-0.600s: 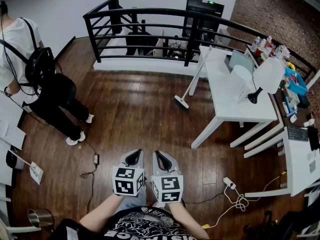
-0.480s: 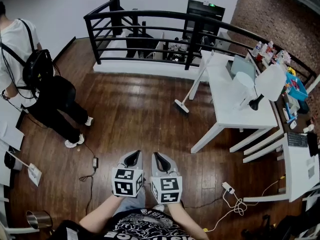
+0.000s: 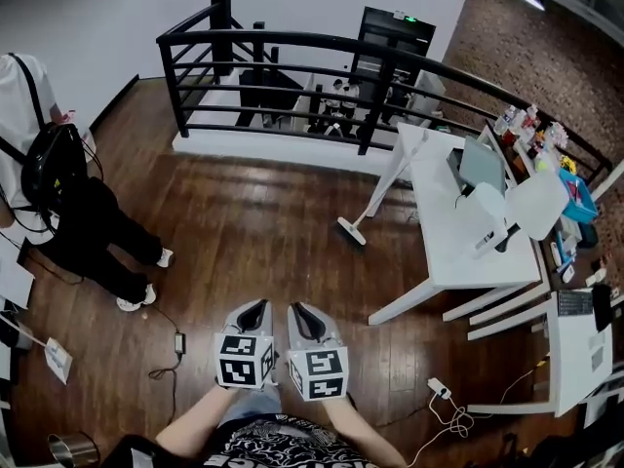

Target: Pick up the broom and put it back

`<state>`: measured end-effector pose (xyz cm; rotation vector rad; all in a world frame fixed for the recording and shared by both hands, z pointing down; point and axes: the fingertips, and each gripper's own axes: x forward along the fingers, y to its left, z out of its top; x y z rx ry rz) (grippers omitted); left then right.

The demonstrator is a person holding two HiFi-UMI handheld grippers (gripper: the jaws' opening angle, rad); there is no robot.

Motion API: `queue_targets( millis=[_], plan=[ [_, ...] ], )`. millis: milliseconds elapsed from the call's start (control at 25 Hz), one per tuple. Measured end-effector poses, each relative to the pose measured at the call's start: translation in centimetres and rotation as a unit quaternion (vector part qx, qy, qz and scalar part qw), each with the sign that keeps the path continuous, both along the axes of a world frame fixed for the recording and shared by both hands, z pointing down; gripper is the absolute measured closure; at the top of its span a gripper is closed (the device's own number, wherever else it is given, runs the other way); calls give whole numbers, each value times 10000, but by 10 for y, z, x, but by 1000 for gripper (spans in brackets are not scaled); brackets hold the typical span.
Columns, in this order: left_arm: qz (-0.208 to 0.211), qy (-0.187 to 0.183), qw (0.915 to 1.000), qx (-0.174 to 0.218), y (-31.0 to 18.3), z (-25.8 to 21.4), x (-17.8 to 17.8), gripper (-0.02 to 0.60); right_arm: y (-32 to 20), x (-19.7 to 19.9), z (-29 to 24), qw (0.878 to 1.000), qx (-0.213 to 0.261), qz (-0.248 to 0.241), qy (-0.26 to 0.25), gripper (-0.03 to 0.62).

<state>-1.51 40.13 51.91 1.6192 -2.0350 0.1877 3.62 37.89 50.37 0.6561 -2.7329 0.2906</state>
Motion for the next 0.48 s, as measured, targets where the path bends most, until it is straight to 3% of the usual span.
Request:
queue_targets(
  millis=[480],
  plan=[
    [676, 169, 9975, 151, -56, -10, -57, 577, -45, -72, -10, 9986, 112, 491, 183, 576]
  ],
)
